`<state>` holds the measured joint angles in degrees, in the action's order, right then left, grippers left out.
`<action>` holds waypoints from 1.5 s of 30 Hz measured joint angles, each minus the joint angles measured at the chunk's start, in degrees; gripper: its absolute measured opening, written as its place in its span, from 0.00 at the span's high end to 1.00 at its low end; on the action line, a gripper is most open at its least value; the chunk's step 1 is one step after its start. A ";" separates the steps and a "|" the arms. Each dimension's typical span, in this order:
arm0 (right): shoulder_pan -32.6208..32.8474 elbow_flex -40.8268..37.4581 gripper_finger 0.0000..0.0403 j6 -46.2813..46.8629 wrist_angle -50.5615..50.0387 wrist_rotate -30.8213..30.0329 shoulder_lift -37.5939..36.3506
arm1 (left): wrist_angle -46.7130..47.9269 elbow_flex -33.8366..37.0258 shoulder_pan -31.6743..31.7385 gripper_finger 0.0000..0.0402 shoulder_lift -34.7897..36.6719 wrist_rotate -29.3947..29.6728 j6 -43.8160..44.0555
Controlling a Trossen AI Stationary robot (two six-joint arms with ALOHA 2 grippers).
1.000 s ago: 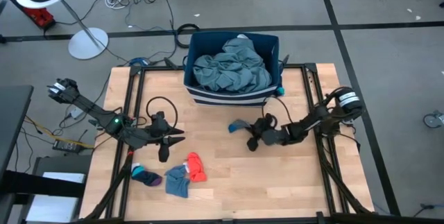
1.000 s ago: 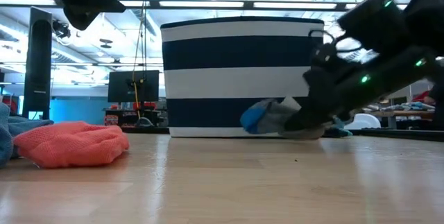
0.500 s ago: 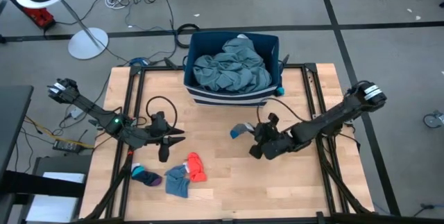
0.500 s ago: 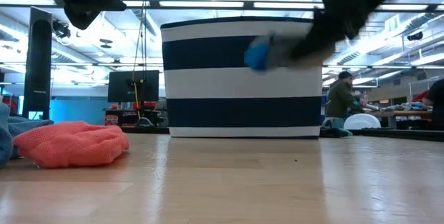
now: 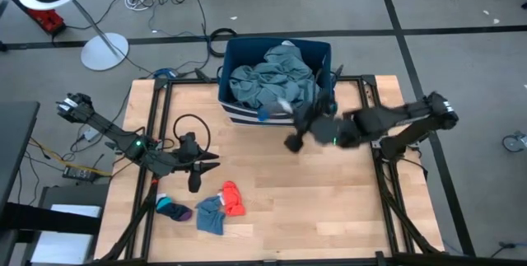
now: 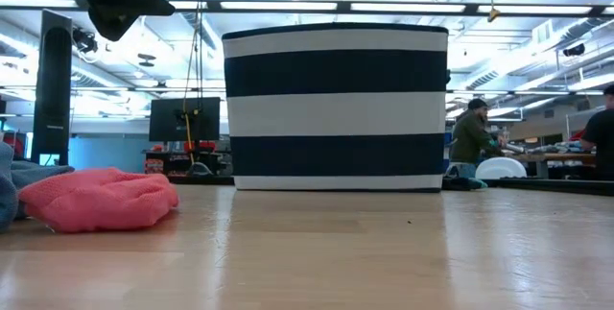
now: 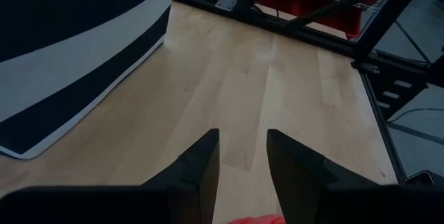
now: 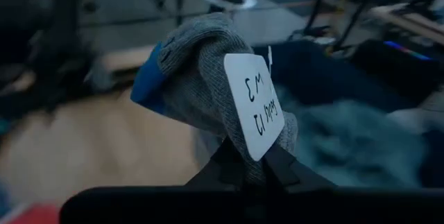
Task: Sort clothes
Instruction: Put the gray sock into the laundry organizer, then put the orange sock into the laundry organizer
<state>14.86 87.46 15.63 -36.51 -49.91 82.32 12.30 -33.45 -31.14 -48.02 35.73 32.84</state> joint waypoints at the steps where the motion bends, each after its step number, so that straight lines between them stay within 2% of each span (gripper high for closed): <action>1: -1.66 1.48 0.97 -0.99 0.16 0.00 0.00 | 0.06 0.00 0.00 0.69 -0.01 0.01 0.00; 6: -11.56 5.27 0.94 -2.49 0.44 2.68 0.02 | 0.06 0.00 0.00 0.69 -0.01 0.00 0.00; 14: -26.34 5.41 0.96 -2.03 0.48 17.86 1.28 | 0.06 0.00 0.00 0.69 -0.01 0.02 -1.09; 18: -30.27 5.46 0.90 0.08 0.71 22.80 3.71 | 0.04 0.00 0.00 0.69 -0.01 0.04 -1.29; 26: -34.02 5.44 0.72 2.80 -1.25 23.35 10.80 | 0.06 0.00 0.00 0.69 -0.01 0.15 -1.31; 31: -34.26 5.42 0.57 2.45 -1.34 24.15 11.90 | 0.50 -0.01 0.00 0.69 0.01 0.13 -1.31; 38: -33.73 5.42 0.40 0.08 -3.89 24.14 7.03 | 4.36 -0.02 0.00 0.69 -0.01 -2.86 -1.17; 45: -30.45 5.44 0.37 2.39 -10.62 26.13 -1.32 | 3.49 -0.02 0.00 0.69 -0.01 -3.55 -2.52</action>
<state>-15.59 92.90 18.02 -47.13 -23.78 81.01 15.79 -33.47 -31.14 -48.03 32.18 30.32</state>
